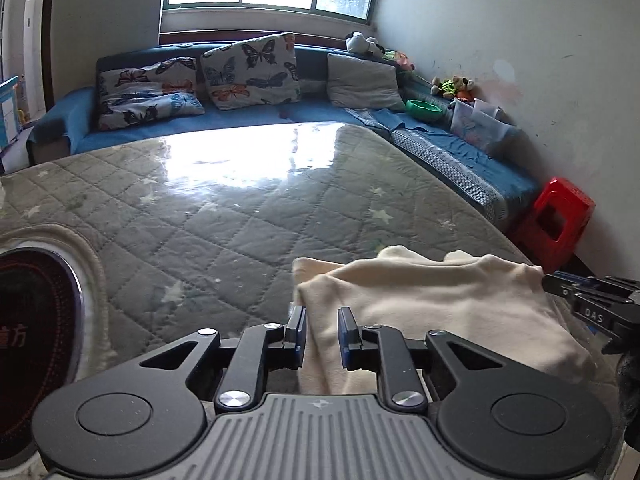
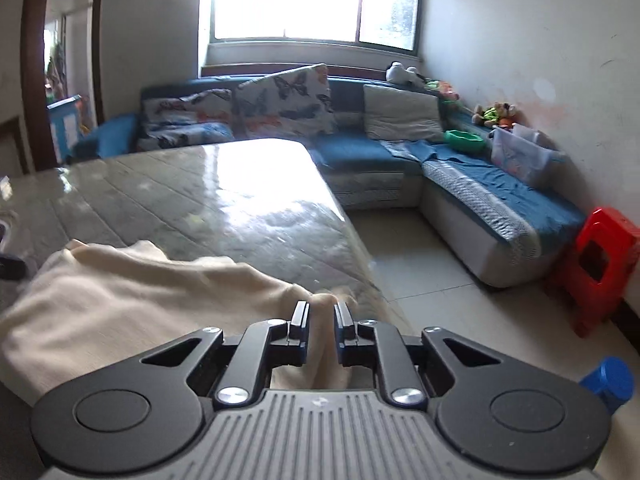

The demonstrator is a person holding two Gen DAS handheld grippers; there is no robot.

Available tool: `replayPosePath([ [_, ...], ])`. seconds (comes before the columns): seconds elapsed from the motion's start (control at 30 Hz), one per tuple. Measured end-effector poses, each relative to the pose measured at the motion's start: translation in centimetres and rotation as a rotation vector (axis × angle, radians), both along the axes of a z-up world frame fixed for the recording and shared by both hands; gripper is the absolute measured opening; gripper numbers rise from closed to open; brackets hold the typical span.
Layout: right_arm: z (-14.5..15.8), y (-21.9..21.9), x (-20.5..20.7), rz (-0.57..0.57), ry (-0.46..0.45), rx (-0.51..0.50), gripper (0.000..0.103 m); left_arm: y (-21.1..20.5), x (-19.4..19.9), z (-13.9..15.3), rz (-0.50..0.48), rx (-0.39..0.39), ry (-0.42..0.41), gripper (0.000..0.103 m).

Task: Fold clothes

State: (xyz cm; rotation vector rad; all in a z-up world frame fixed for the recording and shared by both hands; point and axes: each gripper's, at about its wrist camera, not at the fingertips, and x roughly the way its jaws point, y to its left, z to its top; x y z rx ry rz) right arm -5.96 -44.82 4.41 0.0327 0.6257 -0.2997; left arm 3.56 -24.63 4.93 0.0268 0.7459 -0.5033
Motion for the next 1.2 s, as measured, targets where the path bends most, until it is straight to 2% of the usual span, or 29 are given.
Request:
replayPosePath([
  [0.13,0.9,1.3,0.8,0.043,-0.045,0.049,0.02,-1.0,0.4,0.4,-0.027,0.002,-0.011,0.018],
  [0.23,0.7,2.2,2.3,0.095,-0.04,0.103,0.025,-2.7,0.8,0.4,-0.067,0.009,-0.009,0.018],
  [0.43,-1.1,3.0,5.8,0.119,0.004,0.12,0.025,-5.7,2.6,-0.8,-0.129,0.034,0.013,0.018],
  [0.57,-1.7,3.0,6.7,0.117,0.019,0.101,0.03,-6.5,3.8,-2.1,-0.127,0.059,0.04,0.019],
  [0.67,-0.8,3.4,5.7,0.136,0.0,0.087,0.032,-5.9,3.5,-2.1,-0.125,0.039,0.041,0.02],
  [0.73,-0.4,4.0,4.6,0.157,-0.006,0.07,0.036,-5.4,2.6,-1.7,-0.125,0.037,0.019,0.025],
  [0.93,0.1,6.5,0.3,0.229,-0.017,0.082,0.041,-4.7,-0.6,-0.8,-0.161,0.035,-0.032,0.026],
  [1.03,0.1,7.9,-1.6,0.263,-0.02,0.084,0.044,-4.8,-2.3,-0.9,-0.166,0.055,-0.052,0.033],
  [1.13,-0.4,9.2,-2.8,0.281,-0.013,0.059,0.046,-4.6,-3.6,-1.3,-0.161,0.069,-0.057,0.033],
  [1.2,-0.7,9.9,-3.5,0.276,-0.01,0.043,0.049,-4.4,-4.5,-1.5,-0.155,0.081,-0.062,0.04],
])
